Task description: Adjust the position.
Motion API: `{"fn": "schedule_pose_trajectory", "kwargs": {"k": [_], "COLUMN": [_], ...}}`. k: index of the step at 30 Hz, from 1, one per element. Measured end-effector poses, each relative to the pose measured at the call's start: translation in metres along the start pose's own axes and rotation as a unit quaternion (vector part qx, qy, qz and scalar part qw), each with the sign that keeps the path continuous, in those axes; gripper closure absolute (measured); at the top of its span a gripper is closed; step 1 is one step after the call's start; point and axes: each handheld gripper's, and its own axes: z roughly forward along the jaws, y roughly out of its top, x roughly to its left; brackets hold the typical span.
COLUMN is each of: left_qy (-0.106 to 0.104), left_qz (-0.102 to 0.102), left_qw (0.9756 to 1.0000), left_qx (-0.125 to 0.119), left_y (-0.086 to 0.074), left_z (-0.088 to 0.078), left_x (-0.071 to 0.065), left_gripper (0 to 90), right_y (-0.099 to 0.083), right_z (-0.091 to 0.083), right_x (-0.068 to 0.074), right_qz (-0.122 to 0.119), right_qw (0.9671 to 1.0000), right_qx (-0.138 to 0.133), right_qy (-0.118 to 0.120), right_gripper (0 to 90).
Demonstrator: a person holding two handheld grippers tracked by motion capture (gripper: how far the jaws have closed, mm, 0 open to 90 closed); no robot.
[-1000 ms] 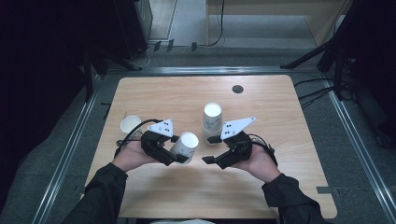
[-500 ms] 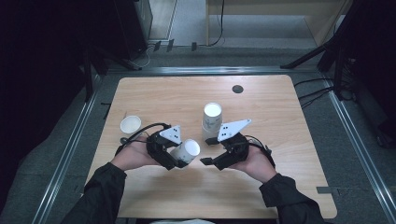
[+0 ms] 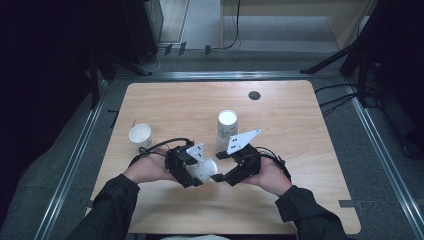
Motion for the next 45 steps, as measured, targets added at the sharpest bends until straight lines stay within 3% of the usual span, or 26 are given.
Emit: {"fn": "schedule_pose_trajectory", "kwargs": {"k": [5, 11, 17, 23, 31, 35, 37, 44, 45], "left_qy": [-0.012, -0.017, -0.014, -0.013, -0.005, 0.001, 0.013, -0.007, 0.000], "left_qz": [0.016, 0.029, 0.031, 0.037, 0.017, 0.007, 0.007, -0.013, -0.012], "left_qw": [0.9998, 0.9994, 0.9994, 0.9992, 0.9985, 0.9969, 0.9953, 0.9877, 0.9873], "left_qx": [0.005, 0.008, 0.006, -0.006, -0.052, -0.079, -0.096, -0.155, -0.159], "left_y": [0.005, 0.009, 0.010, 0.009, 0.003, -0.001, -0.003, -0.006, -0.006], "left_z": [0.002, 0.003, 0.003, 0.002, -0.011, -0.018, -0.022, -0.032, -0.033], "left_x": [-0.007, -0.011, -0.012, -0.012, -0.007, -0.004, -0.004, -0.003, -0.003], "left_gripper": [29.6, 29.7, 30.4, 29.6, 21.1, 17.8, 17.7, 13.4, 12.9], "right_y": [-0.001, 0.000, -0.001, 0.002, 0.006, 0.006, 0.006, 0.006, 0.006], "right_z": [0.011, 0.020, 0.021, 0.019, 0.002, -0.010, -0.016, -0.032, -0.033], "right_x": [0.003, 0.007, 0.009, 0.010, 0.010, 0.008, 0.006, 0.003, 0.003], "right_qz": [-0.001, -0.024, -0.035, -0.043, -0.048, -0.037, -0.033, -0.020, -0.018], "right_qw": [0.9998, 0.9988, 0.9980, 0.9976, 0.9985, 0.9992, 0.9994, 0.9992, 0.9991], "right_qx": [0.020, 0.040, 0.047, 0.051, 0.028, 0.011, 0.000, -0.034, -0.038], "right_qy": [0.008, 0.014, 0.024, 0.019, 0.006, 0.004, 0.003, 0.003, 0.006], "right_gripper": [21.4, 25.8, 34.9, 36.2, 36.1, 36.1, 36.1, 36.1, 36.1]}}
